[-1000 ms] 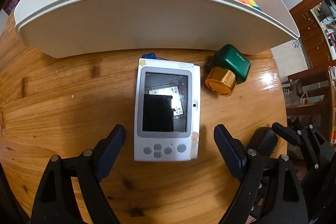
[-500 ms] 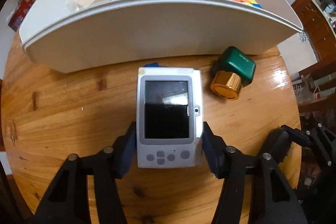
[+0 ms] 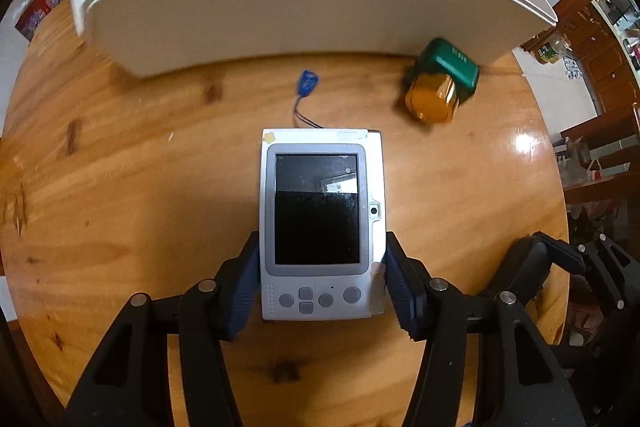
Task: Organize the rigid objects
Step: 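Lift the screen device and plug adapter and carry both over the white bin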
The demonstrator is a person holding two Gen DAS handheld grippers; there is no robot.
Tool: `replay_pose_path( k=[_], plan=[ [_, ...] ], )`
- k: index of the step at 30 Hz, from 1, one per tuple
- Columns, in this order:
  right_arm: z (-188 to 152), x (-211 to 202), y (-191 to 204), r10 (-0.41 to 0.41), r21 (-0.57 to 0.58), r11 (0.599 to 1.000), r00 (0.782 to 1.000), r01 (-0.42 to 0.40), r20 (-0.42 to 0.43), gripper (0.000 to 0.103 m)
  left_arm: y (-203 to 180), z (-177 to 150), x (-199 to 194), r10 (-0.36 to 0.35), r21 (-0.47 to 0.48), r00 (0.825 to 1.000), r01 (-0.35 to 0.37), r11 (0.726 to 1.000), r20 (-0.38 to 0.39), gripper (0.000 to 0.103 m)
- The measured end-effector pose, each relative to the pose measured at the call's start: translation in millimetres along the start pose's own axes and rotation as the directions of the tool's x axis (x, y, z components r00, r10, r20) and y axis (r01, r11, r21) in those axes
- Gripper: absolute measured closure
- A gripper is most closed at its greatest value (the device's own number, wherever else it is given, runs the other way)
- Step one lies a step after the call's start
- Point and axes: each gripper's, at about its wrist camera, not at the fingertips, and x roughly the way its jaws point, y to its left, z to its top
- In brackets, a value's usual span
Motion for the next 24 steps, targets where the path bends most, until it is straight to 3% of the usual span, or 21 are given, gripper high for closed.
replay_pose_path(
  k=[11, 15, 24],
  plan=[
    [-12.5, -33.6, 2.3, 0.015, 0.017, 1.0, 0.998, -0.016, 0.058, 0.04, 27.5, -10.5, -44.4, -0.061, -0.067, 0.996, 0.066, 0.996, 0.069, 0.042],
    [-0.5, -52.3, 4.0, -0.001, 0.027, 1.0, 0.994, -0.001, 0.107, 0.04, 25.9, -3.2, -71.3, -0.084, -0.053, 0.989, 0.091, 0.994, 0.122, 0.042],
    [57.2, -120.6, -11.3, -0.035, 0.076, 0.997, 0.966, 0.015, 0.257, 0.04, 17.6, 51.4, -143.5, -0.11, 0.016, 0.967, 0.109, 0.994, 0.229, 0.042]
  ],
)
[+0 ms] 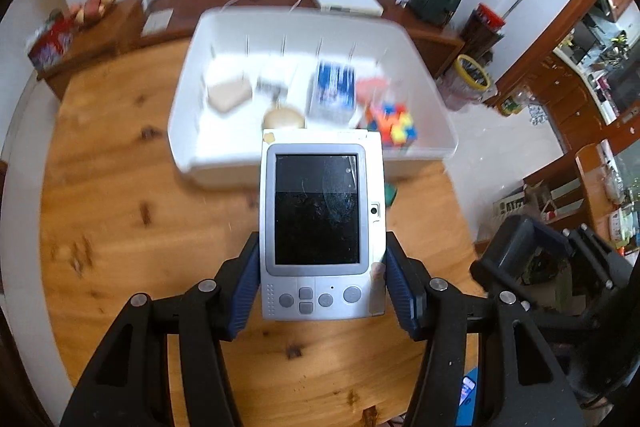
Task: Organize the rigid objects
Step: 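Lift the screen device and plug adapter and carry both over the white bin, then open both tools to drop the screen device and plug adapter into the bin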
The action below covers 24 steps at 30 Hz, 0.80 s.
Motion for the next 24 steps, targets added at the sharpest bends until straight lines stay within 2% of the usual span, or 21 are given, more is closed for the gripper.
replay_pose_path(
  k=[6, 15, 20, 24],
  plan=[
    [67.7, -41.9, -1.1, -0.024, 0.041, 0.999, 0.995, 0.02, 0.096, 0.04, 8.6, 48.9, -27.0, -0.015, 0.016, 0.998, 0.014, 1.0, 0.059, 0.042],
    [157.3, -74.1, -6.4, -0.111, 0.061, 0.993, 0.974, 0.101, 0.199, 0.04, 22.4, 117.6, -42.0, 0.023, 0.066, 0.993, -0.031, 0.997, 0.116, 0.042],
    [205.2, -66.2, -6.5, -0.147, 0.062, 0.989, 0.963, 0.137, 0.224, 0.04, 37.2, 148.2, -31.1, 0.039, 0.065, 0.991, -0.048, 0.997, 0.125, 0.042],
    [234.0, -36.5, -7.7, -0.156, 0.086, 0.986, 0.97, 0.142, 0.186, 0.04, 49.3, 164.2, -3.7, 0.039, 0.067, 0.995, -0.046, 0.997, 0.096, 0.042]
  ],
)
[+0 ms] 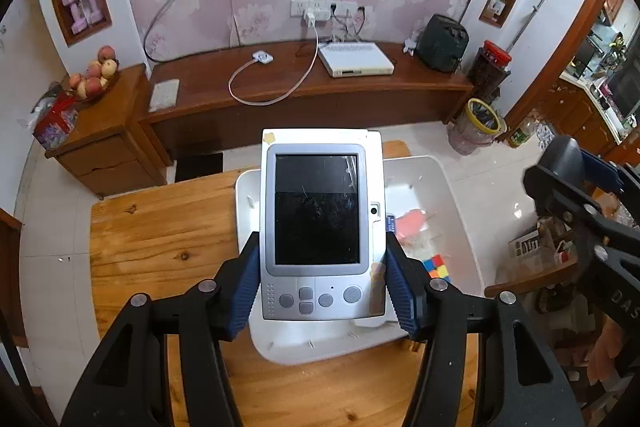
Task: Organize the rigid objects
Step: 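Open both tools to drop the screen device and plug adapter into the bin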
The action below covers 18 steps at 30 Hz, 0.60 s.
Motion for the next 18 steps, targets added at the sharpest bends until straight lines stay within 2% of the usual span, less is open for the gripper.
replay_pose_path(
  k=[4, 7, 14, 18],
  plan=[
    [4.2, 58.6, 5.8, 0.009, 0.043, 0.999, 0.994, -0.005, -0.104, 0.04, 10.6, 4.2, 46.1, -0.013, -0.01, 0.998, 0.012, 1.0, -0.068, 0.042],
    [-6.7, 98.5, 10.6, 0.003, 0.057, 0.998, 0.983, 0.008, -0.182, 0.04, 16.0, 2.0, 81.2, -0.011, -0.026, 0.992, 0.008, 1.0, -0.123, 0.042],
    [-56.4, 183.4, 24.8, 0.002, 0.061, 0.998, 0.927, 0.022, -0.375, 0.04, 13.8, -15.7, 140.5, 0.042, 0.008, 0.975, -0.041, 0.999, -0.217, 0.042],
    [-80.8, 209.3, 26.3, 0.037, 0.071, 0.997, 0.892, -0.006, -0.451, 0.039, 14.7, -29.5, 162.1, 0.061, 0.018, 0.959, -0.059, 0.998, -0.276, 0.042]
  ],
)
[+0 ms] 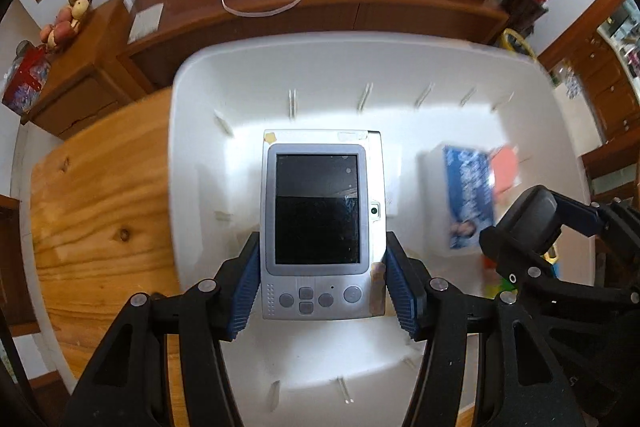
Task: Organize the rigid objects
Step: 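Open both tools to drop the screen device and plug adapter into the bin, then withdraw both tools from the bin back over the table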
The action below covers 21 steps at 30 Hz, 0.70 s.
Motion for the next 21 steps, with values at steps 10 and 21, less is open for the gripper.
replay_pose_path(
  k=[10, 21],
  plan=[
    [-11.3, 10.5, -5.6, -0.034, -0.012, 0.999, 0.999, 0.034, 0.001, 0.038, 3.7, -5.3, -12.8, -0.027, -0.015, 0.999, 0.027, 1.0, 0.02, 0.011],
    [-25.7, -42.9, -21.8, -0.02, 0.011, 1.0, 0.989, 0.018, 0.148, 0.033, -19.7, -30.1, -68.4, 0.011, 0.059, 0.99, -0.019, 0.998, 0.137, 0.007]
  ],
)
